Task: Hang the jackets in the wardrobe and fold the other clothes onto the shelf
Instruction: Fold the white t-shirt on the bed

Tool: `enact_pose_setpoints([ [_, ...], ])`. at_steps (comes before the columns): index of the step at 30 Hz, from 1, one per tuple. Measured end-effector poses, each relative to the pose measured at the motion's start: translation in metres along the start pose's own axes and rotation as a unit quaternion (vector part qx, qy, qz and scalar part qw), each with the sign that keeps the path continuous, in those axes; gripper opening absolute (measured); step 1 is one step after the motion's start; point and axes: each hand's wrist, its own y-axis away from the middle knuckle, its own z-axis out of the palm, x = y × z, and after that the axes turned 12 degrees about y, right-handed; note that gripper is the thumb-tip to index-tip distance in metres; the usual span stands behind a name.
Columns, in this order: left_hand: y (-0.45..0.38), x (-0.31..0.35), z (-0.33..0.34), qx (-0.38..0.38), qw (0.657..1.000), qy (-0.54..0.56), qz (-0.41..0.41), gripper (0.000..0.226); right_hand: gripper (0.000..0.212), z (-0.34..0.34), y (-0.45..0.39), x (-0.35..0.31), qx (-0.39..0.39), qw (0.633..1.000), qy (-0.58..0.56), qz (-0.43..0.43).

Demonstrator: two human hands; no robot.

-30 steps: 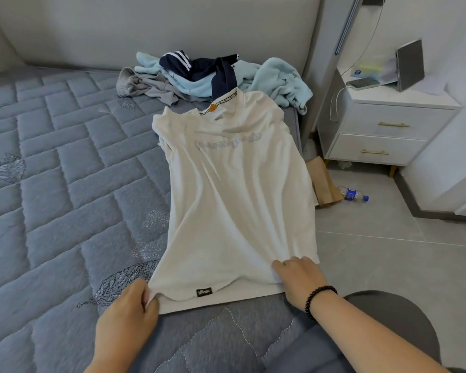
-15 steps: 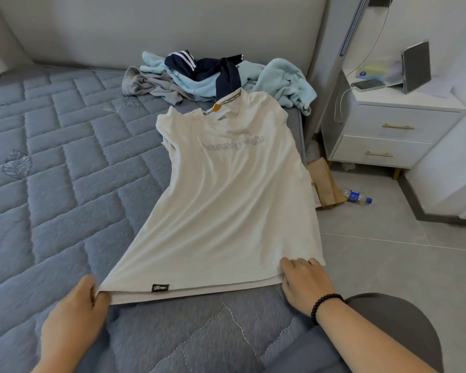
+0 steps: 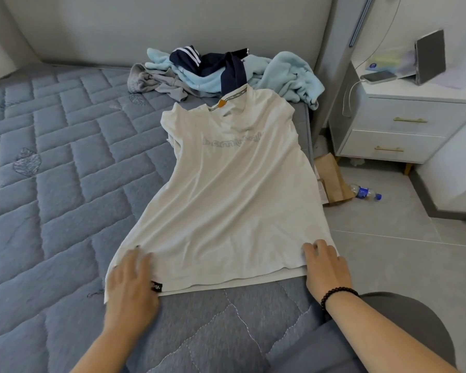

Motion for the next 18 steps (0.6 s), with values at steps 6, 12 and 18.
enact_pose_setpoints([
  [6, 0.000, 0.087, 0.038, -0.163, 0.956, 0.054, 0.236, 0.062, 0.042, 0.004, -0.009, 0.011, 0.000, 1.000, 0.012, -0.014],
  [12, -0.025, 0.105, 0.047, -0.167, 0.943, -0.004, 0.286, 0.052, 0.055, 0.009, -0.005, 0.021, -0.020, 0.996, 0.002, -0.083],
  [18, -0.030, 0.107, 0.043, -0.180, 0.943, 0.023, 0.280, 0.038, 0.045, 0.019, -0.003, 0.043, 0.018, 0.992, -0.055, -0.115],
])
